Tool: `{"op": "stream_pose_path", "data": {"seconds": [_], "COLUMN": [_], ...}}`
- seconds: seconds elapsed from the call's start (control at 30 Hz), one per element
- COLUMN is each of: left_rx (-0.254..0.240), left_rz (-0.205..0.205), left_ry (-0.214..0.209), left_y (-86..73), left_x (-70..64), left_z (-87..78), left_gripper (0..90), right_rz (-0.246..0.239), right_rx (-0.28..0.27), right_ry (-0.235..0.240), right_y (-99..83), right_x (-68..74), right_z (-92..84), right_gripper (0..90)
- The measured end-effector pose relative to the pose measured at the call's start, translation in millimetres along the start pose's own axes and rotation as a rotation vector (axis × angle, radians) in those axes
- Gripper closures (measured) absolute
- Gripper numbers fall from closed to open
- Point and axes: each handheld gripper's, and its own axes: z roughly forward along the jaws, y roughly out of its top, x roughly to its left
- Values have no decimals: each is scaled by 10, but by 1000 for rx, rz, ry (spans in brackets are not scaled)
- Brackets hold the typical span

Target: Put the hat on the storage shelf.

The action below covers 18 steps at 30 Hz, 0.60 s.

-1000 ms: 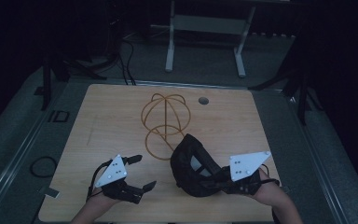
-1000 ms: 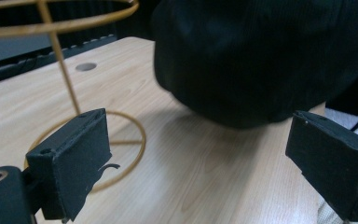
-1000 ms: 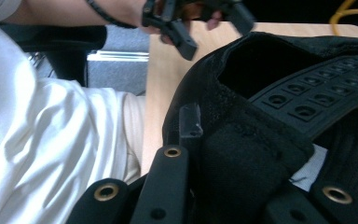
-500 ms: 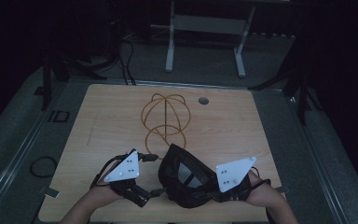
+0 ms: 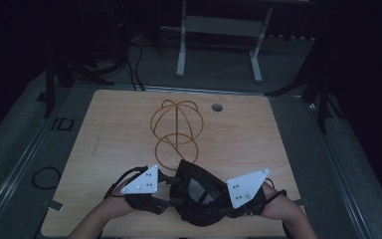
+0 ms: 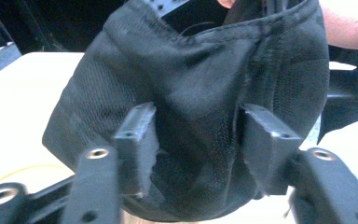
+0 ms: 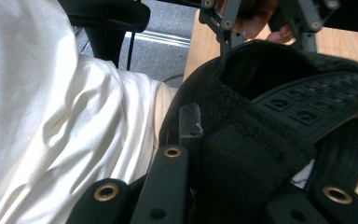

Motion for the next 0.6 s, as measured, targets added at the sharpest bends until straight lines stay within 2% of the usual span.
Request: {"op": "stream_pose_path", "data": {"seconds": [0.2,0.27,0.47,0.53,0.6], "left_rx": [-23,-20,11,38,60], "left_rz": [-42,-57,-16,11,10], "left_ry": [44,60,124,142,150], "left_y": [24,47,155,194,226], "left_x": [45,57,26,14,10], "left_z": [53,76,129,144,167], "left_gripper": [739,872,900,900,900], "right_rz": [21,26,64,78,95], "right_rx": [-13,-17,-28,-32,-24], "right_ry": [-13,-17,-29,-30,-29], "right_y": [-47,-65,-152,-195,-228], "right_x": [-32,-43,-92,-109,-118], "right_z": [-34,-50,-125,-153,-162], "right_gripper": [880,880,879,879,878]}}
